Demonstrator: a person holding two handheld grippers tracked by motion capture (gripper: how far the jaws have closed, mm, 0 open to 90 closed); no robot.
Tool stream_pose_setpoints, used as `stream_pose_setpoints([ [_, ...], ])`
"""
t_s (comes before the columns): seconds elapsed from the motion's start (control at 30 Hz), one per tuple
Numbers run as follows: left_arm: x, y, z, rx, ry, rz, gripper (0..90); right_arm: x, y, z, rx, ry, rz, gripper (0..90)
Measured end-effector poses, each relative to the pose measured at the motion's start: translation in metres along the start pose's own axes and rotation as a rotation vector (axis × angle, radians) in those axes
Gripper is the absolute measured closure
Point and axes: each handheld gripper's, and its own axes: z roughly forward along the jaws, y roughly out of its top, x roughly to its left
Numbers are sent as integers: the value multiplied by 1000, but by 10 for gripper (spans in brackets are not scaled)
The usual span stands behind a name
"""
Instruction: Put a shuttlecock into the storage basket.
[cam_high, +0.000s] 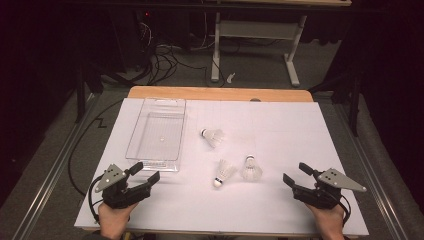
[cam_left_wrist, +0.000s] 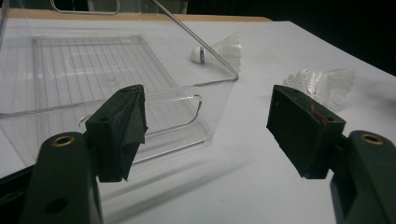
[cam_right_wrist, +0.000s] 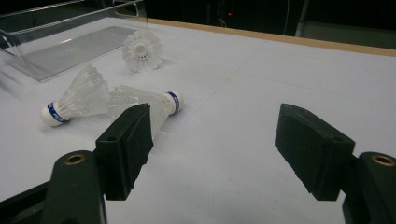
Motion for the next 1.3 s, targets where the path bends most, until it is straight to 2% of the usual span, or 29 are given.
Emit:
stream_pose_setpoints([
  [0.2, 1, 3, 0, -9, 2, -9, 290, 0, 0, 0, 1, -6, -1, 279],
  [0.73, -7, 20, 10, -9, -10, 43, 292, 0, -1, 0, 5, -11, -1, 278],
  [1.3, -13, 29, 23, -12, -39, 43, 302, 0, -1, 1, 7, -5, -2, 278],
])
